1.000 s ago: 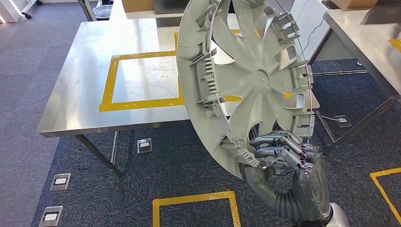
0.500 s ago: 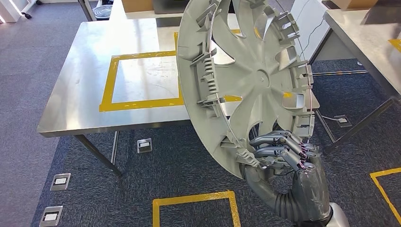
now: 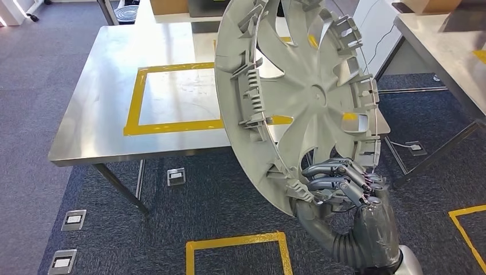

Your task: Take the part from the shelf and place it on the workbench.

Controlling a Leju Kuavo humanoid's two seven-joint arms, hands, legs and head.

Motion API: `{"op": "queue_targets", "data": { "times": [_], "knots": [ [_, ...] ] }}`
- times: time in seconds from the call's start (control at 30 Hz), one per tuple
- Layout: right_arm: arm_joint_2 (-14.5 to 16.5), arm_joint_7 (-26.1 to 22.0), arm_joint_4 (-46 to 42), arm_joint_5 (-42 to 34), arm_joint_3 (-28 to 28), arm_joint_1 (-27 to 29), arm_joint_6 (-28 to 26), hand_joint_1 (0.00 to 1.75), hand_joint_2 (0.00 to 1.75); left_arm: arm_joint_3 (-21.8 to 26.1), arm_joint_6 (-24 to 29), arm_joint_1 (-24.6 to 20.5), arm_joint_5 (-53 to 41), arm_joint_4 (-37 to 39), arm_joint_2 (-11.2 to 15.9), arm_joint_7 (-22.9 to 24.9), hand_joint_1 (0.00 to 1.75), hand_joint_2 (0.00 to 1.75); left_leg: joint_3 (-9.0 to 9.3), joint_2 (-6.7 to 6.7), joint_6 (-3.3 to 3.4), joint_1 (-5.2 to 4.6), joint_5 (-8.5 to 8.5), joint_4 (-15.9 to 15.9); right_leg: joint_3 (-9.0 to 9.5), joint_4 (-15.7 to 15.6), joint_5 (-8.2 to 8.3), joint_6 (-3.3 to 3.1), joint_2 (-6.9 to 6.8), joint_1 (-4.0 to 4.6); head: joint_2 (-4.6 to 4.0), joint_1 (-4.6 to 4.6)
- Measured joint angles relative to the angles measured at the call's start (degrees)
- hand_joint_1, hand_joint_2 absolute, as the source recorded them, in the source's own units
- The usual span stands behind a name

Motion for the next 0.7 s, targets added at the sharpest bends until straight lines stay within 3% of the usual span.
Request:
{"op": "queue_targets", "data": {
  "times": [0.1,0.13,0.17,0.23,0.3,0.33,0.43,0.5,0.6,0.63,0.67,0.7],
  "knots": [
    [0.0,0.0,0.1,0.0,0.0,0.1,0.0,1.75,1.75,0.0,0.0,-0.2,0.0,0.0,0.0,0.1,0.00,1.75,0.39,-0.26,0.23,0.16,-0.14,-0.2,-5.63,10.6,-4.36,0.07,1.66,-0.11,0.00,0.54],
    [0.0,0.0,0.1,0.0,0.0,0.1,0.0,1.75,1.75,0.0,0.0,-0.2,0.0,0.0,0.0,0.1,0.00,1.75,0.55,-0.45,0.17,0.16,-0.29,-0.1,-7.10,13.0,-4.65,0.08,1.74,-0.13,0.00,0.60],
    [0.0,0.0,0.2,0.0,0.0,0.2,0.0,1.75,1.75,0.0,0.0,-0.2,0.0,0.0,0.0,0.1,0.00,1.75,0.81,-0.67,0.04,0.18,-0.50,-0.1,-7.62,13.3,-3.78,0.05,1.75,-0.16,0.00,0.62],
    [0.0,0.0,0.2,0.0,0.0,0.2,0.0,1.75,1.75,0.0,0.0,-0.2,0.0,0.0,-0.1,0.1,0.00,1.75,1.60,-1.10,-0.40,0.29,-1.09,0.0,-5.54,7.6,0.70,-0.15,1.75,-0.23,0.00,0.68],
    [0.0,0.0,0.3,0.0,0.0,0.2,0.0,1.75,1.75,0.0,0.1,-0.3,0.0,0.0,-0.1,0.1,0.00,1.75,2.15,-1.41,-1.07,0.23,-1.76,0.1,-2.47,0.8,3.50,-0.50,1.90,-0.14,0.00,0.81],
    [0.0,0.0,0.3,0.0,0.0,0.2,0.0,1.75,1.75,0.0,0.1,-0.3,0.0,0.0,-0.1,0.1,0.00,1.75,2.23,-1.52,-1.44,0.20,-1.99,0.2,-1.62,-1.0,3.68,-0.75,1.96,-0.02,0.00,0.82],
    [0.0,0.0,0.3,0.0,0.0,0.2,0.0,1.75,1.75,0.0,0.1,-0.3,0.0,0.0,-0.1,0.1,0.00,1.75,2.37,-1.57,-2.55,0.31,-2.56,0.1,-1.06,-1.7,2.65,-1.84,2.03,0.12,0.00,0.57],
    [0.0,0.0,0.3,0.1,0.0,0.1,0.0,1.75,1.75,0.0,0.1,-0.4,0.0,0.0,-0.1,0.1,0.00,1.75,1.83,-1.47,-3.20,0.37,-3.91,2.1,-0.21,-2.0,2.23,-2.61,1.90,-0.09,0.00,0.08],
    [0.0,0.0,0.3,0.1,0.0,0.2,0.0,1.75,1.75,0.0,0.1,-0.4,0.0,0.0,-0.1,0.1,0.00,1.75,-3.83,-1.37,-3.69,0.43,-7.88,13.0,1.02,-2.2,1.29,-3.33,1.67,-0.03,0.00,-0.76],
    [0.0,0.0,0.3,0.1,0.0,0.2,0.0,1.75,1.75,0.0,0.1,-0.3,0.0,0.0,-0.1,0.1,0.00,1.75,-5.81,-1.37,-3.71,0.43,-8.29,16.0,1.39,-2.1,0.91,-3.38,1.70,0.06,0.00,-0.87],
    [0.0,0.0,0.3,0.1,0.1,0.2,0.0,1.75,1.75,0.0,0.1,-0.2,0.0,0.0,-0.1,0.2,0.00,1.75,-6.94,-1.37,-3.66,0.43,-7.49,17.1,1.86,-2.1,0.50,-3.38,1.75,0.13,0.01,-0.97],
    [0.0,0.0,0.3,0.1,0.1,0.2,0.0,1.75,1.75,0.0,0.1,0.0,0.0,0.0,-0.1,0.2,0.00,1.75,-7.05,-1.37,-3.50,0.42,-5.48,15.9,2.47,-2.0,0.02,-3.34,1.81,0.19,0.01,-1.09]
  ]
}}
